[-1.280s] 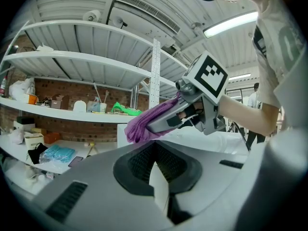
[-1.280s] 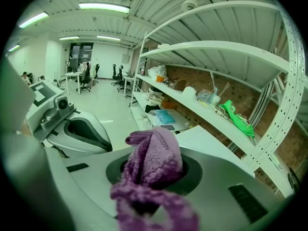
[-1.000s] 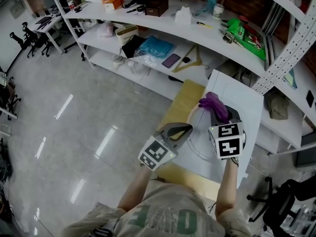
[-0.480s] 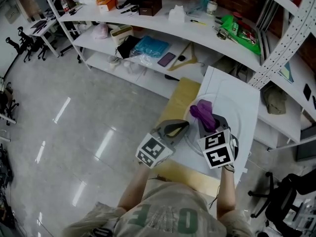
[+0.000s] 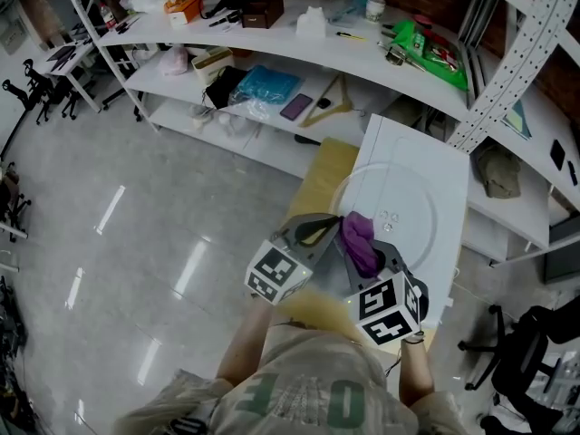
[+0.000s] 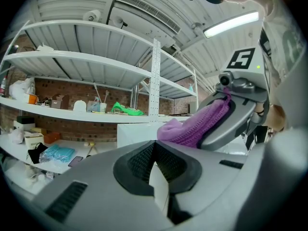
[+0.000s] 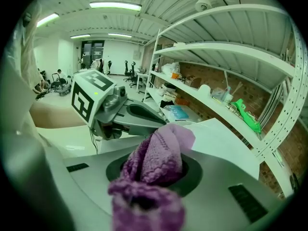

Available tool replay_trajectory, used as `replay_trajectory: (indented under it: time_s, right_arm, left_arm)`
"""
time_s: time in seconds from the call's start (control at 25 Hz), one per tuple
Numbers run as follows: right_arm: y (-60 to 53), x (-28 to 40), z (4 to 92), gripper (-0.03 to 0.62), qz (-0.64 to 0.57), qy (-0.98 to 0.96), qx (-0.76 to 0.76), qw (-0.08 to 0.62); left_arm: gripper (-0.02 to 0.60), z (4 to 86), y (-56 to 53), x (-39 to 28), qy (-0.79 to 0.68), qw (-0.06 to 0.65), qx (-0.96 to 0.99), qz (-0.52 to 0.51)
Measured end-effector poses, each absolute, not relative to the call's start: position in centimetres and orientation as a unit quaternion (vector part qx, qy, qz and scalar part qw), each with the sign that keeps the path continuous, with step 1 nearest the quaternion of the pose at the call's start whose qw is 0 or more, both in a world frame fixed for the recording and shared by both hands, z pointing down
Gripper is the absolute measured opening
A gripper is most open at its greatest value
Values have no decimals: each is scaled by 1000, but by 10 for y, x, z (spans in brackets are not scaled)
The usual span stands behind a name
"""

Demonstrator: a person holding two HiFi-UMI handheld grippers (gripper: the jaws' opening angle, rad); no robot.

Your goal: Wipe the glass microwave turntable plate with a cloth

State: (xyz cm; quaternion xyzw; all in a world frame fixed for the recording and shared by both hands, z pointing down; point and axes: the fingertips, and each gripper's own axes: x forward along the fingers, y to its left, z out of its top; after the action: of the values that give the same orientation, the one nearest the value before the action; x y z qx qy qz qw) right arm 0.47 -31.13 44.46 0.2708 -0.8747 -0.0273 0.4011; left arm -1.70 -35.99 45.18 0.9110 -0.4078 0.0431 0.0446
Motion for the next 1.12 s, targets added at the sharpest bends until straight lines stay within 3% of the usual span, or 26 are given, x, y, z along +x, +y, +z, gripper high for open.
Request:
replay_trajectory:
  time_s: [0.52,0.8,1.12]
  right_arm:
    - [-292,9,437,54,-10,-885,236,402]
    - [-378,35,403,54,-19,-870,350,345]
    - [-468,60,404,54,-30,-822,442,358]
  left_arm:
    - [2,452,-360,-17,-407,46,911,43]
    - [2,453,-360,-17,-408,47,911,41]
    - [2,453,-360,-17,-409,49,910,44]
